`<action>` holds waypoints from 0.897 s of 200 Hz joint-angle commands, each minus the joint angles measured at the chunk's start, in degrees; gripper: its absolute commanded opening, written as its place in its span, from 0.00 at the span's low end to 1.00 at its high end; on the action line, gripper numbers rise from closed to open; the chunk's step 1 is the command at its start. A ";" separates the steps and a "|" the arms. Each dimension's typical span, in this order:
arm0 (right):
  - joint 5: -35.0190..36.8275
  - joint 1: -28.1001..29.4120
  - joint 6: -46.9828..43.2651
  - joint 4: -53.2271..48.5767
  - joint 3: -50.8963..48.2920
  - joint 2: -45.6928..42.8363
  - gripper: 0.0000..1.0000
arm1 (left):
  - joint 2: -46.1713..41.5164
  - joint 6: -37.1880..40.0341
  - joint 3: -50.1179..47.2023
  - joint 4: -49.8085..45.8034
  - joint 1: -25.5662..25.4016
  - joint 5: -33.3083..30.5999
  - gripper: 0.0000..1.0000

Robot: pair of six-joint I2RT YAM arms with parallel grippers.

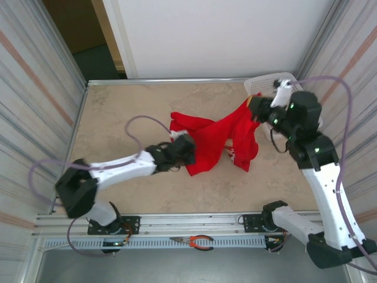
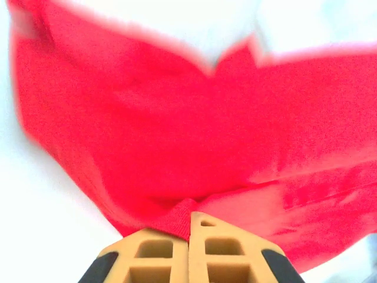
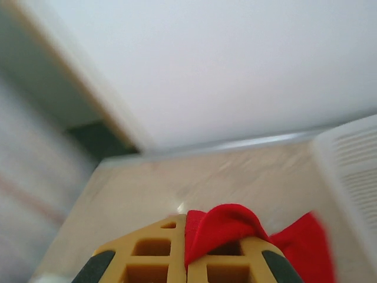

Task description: Fold the inside-out t-shirt

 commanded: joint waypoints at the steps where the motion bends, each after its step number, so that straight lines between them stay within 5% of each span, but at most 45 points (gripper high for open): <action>1: -3.28 -8.01 5.68 0.73 8.48 2.33 0.00 | -8.48 5.99 2.39 4.45 18.24 23.62 0.00; 21: -8.56 -11.07 11.59 3.69 11.44 4.47 0.00 | -7.87 2.85 9.17 7.10 34.62 40.48 0.00; 41: -11.45 -11.60 15.32 6.29 12.89 5.35 0.00 | -5.22 1.76 16.61 7.13 40.80 48.59 0.00; 126: -18.36 -11.56 20.34 11.12 17.46 7.06 0.00 | 3.24 -2.25 32.14 11.72 42.79 46.91 0.00; 179: -23.18 -10.66 20.91 14.43 15.24 6.01 0.00 | 4.52 -10.99 29.36 20.03 43.03 44.77 0.00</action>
